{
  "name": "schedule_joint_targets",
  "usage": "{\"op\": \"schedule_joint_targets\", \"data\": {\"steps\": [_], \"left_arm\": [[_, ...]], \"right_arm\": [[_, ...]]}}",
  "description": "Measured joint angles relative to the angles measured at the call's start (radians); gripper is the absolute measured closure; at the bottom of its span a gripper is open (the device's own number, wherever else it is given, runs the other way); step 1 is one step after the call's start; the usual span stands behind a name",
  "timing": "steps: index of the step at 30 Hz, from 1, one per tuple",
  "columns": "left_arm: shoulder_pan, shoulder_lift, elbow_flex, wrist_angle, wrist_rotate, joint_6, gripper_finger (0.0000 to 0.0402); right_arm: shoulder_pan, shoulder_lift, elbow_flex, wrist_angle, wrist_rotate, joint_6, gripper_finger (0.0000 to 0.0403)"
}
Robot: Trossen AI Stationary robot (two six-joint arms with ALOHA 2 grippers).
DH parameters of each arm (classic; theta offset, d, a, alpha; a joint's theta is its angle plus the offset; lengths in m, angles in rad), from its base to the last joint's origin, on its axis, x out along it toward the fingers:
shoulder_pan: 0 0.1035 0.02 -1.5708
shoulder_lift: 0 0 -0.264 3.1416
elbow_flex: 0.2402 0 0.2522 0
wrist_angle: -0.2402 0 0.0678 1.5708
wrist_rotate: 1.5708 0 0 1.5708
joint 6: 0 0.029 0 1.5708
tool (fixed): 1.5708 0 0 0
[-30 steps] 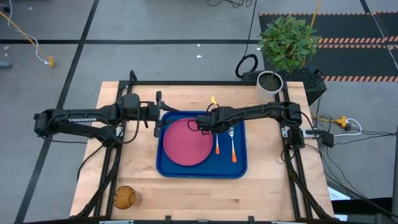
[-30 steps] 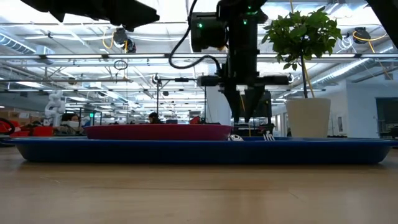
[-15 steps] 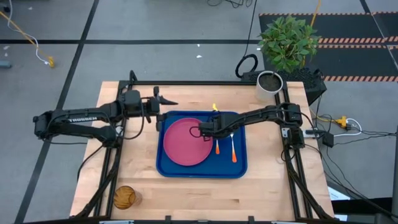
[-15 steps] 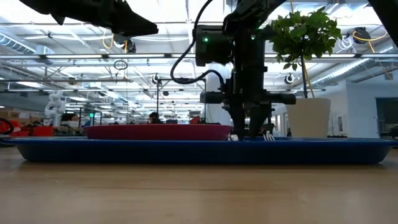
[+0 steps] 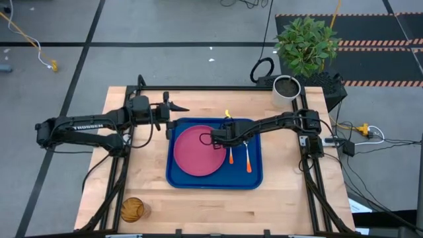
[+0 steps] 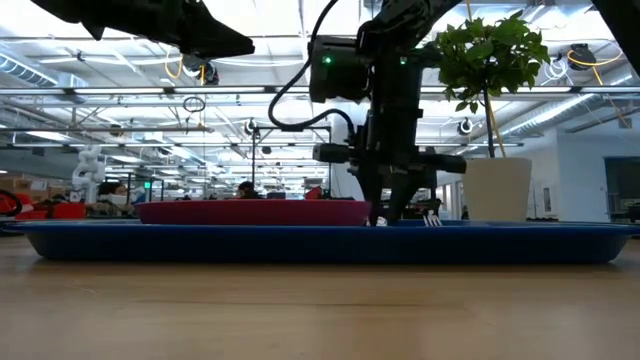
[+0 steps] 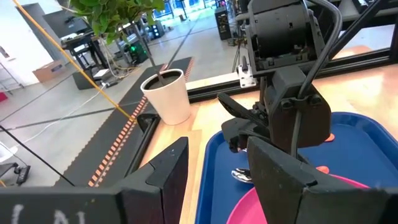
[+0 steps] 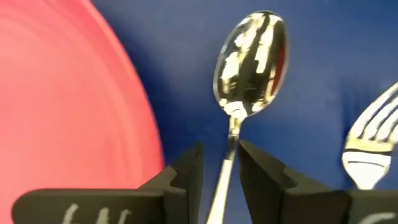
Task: Pick and place plate/cup/fork/spoon on tray
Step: Adjust the spoon
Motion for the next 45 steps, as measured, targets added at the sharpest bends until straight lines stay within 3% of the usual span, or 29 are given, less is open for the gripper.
{"op": "schedule_joint_targets", "data": {"steps": [18,30,45], "left_arm": [[0.000,0.000,0.000,-0.001,0.000,-0.004,0.0234],[0.000,0.000,0.000,-0.001,0.000,-0.005,0.0234],[0.000,0.000,0.000,-0.005,0.000,-0.011,0.0234]], "right_arm": [[0.000,-0.002,-0.056,0.049,-0.012,0.022,0.0314],[0.000,-0.001,-0.057,0.044,-0.021,0.020,0.0395],[0.022,-0.084,-0.059,0.009,-0.047,0.074,0.0402]]}}
